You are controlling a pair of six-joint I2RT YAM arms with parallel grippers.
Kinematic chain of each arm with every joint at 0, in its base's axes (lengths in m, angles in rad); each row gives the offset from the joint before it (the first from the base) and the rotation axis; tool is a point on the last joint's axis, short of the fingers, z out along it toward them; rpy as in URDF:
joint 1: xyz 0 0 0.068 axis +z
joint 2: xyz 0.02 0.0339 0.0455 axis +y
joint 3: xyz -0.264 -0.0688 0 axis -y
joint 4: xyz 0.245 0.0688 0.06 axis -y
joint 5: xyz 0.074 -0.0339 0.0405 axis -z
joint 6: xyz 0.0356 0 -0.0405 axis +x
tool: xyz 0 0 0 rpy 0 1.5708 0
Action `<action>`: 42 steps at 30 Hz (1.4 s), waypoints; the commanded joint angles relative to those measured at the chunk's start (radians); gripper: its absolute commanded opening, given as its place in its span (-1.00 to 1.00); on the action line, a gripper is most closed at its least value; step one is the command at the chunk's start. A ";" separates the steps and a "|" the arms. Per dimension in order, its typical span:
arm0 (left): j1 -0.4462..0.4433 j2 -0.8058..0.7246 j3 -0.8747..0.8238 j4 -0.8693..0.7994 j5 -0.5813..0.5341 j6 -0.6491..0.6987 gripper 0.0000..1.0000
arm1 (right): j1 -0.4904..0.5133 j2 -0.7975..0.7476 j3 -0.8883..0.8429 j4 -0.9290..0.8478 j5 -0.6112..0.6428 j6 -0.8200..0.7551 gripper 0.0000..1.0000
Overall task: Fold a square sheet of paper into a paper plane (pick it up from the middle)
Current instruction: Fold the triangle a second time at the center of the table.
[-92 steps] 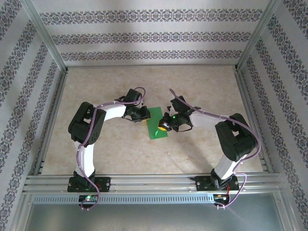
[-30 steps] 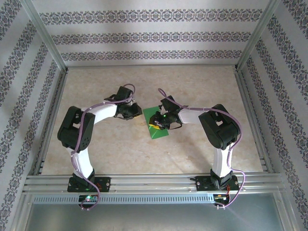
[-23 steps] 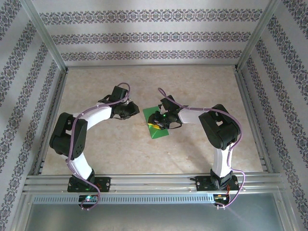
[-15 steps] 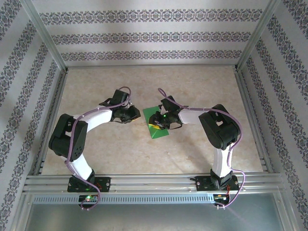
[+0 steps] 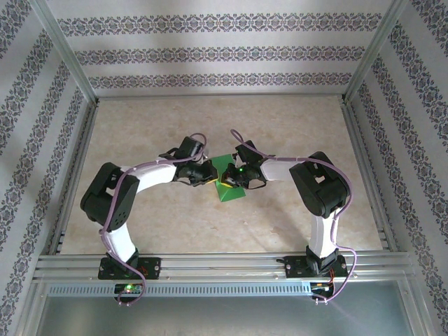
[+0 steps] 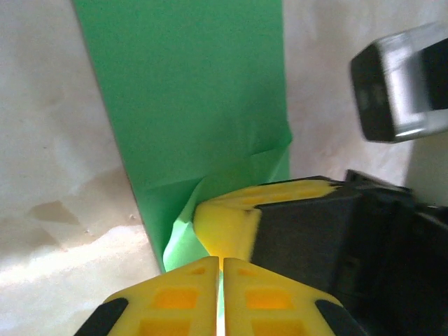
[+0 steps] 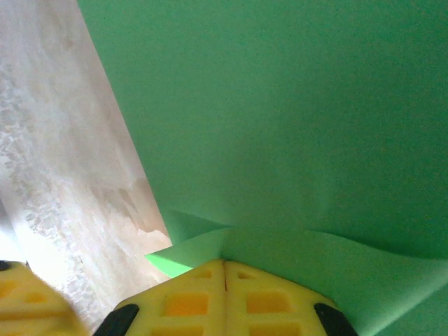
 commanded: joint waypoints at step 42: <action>-0.041 0.220 0.204 -0.339 -0.220 0.187 -1.00 | -0.080 -0.093 -0.047 -0.030 -0.012 -0.080 -0.85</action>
